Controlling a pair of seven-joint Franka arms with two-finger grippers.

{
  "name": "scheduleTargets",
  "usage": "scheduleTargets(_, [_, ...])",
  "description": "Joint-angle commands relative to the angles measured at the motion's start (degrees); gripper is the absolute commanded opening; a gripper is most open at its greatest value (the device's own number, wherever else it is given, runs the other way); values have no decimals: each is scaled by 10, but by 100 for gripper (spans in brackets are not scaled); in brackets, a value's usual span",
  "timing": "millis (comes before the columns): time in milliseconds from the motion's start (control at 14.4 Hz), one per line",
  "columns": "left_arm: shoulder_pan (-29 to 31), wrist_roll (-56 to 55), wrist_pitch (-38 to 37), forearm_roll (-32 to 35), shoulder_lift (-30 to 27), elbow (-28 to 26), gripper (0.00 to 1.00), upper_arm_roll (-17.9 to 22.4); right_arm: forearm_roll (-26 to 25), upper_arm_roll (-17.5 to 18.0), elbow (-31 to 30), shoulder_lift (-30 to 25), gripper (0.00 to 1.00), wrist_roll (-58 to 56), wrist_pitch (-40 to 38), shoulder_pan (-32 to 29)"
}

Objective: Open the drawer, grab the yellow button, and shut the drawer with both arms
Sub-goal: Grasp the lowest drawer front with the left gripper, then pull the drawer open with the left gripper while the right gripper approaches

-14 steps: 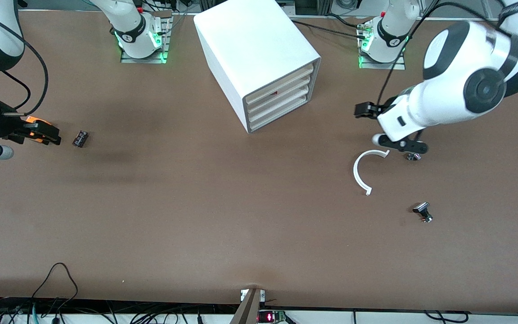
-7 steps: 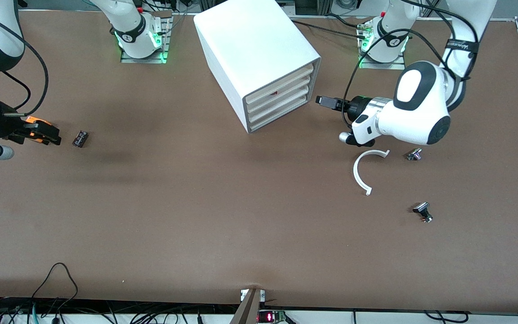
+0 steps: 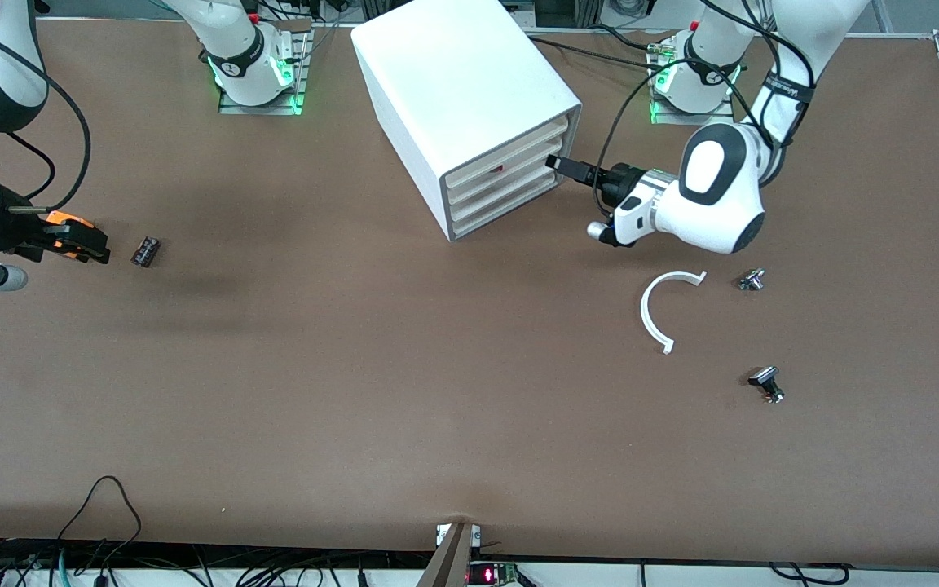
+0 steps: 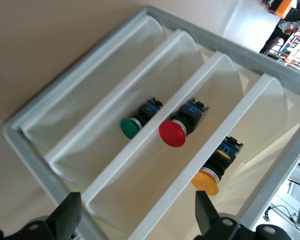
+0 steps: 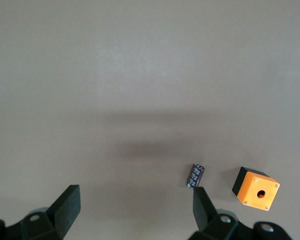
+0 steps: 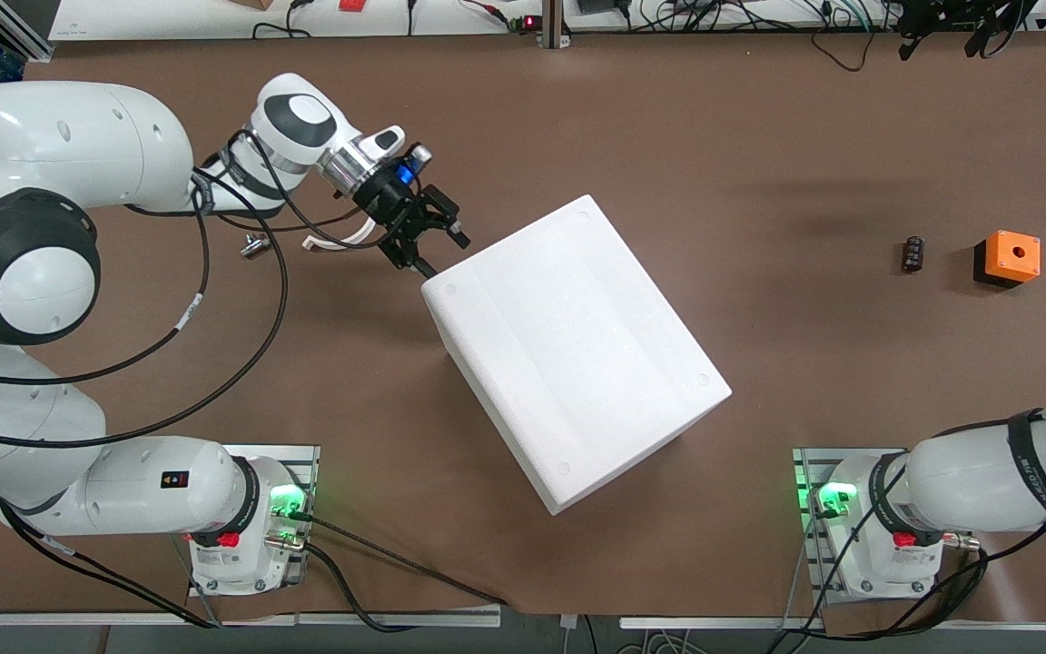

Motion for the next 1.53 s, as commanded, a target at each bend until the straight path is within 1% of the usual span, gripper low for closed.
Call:
scheduleTargets(0, [3,27,7,-26,-12,-24,100,-20,-9,0,9,6,100,0,-2,3])
scheduleTargets(139, [3,28,8,-27,-12,-31,99,-27,-9,0,8,7,100,1,-1,3])
scheduleTargets(208, [3,28,8,-27,-12,-36,99,-38,-7,0,8,8,100,1,-2,3])
scheduleTargets(416, [4,27,13,-29,-13,-45,90,-51,-3,0,8,9,100,2,-1,2])
scheduleTargets(555, [3,28,19,-57,-12,-52,87,-62,-6,0,9,20,100,1,-1,3])
scheduleTargets(624, [3,28,28,-63,-12,-54,78,-69,-6,0,9,20,100,-1,-1,3])
scheduleTargets(694, [3,28,37,-63,-12,-57,64,-73,-9,0,9,19,100,-8,-5,3])
scheduleTargets(763, [3,28,38,-63,-12,-57,43,-73,-9,0,9,19,100,-7,-5,3])
scheduleTargets(833, [5,28,39,-63,-13,-56,16,-72,-5,0,9,20,100,-3,-1,8])
scheduleTargets(902, [10,29,39,-58,-13,-55,0,-71,-2,0,11,20,100,-4,-1,11])
scheduleTargets(1110, [35,29,49,-54,-15,-48,0,-63,-5,6,24,21,100,-8,0,50])
scheduleTargets(1249, [42,30,94,-53,-15,-28,0,-41,3,15,24,21,100,-7,-7,71])
scheduleTargets(1318, [42,29,109,-53,-15,-14,0,-28,-1,21,24,19,100,-4,-6,86])
scheduleTargets(1457, [42,30,138,-50,-12,-8,0,-3,-2,22,24,21,100,-1,1,112])
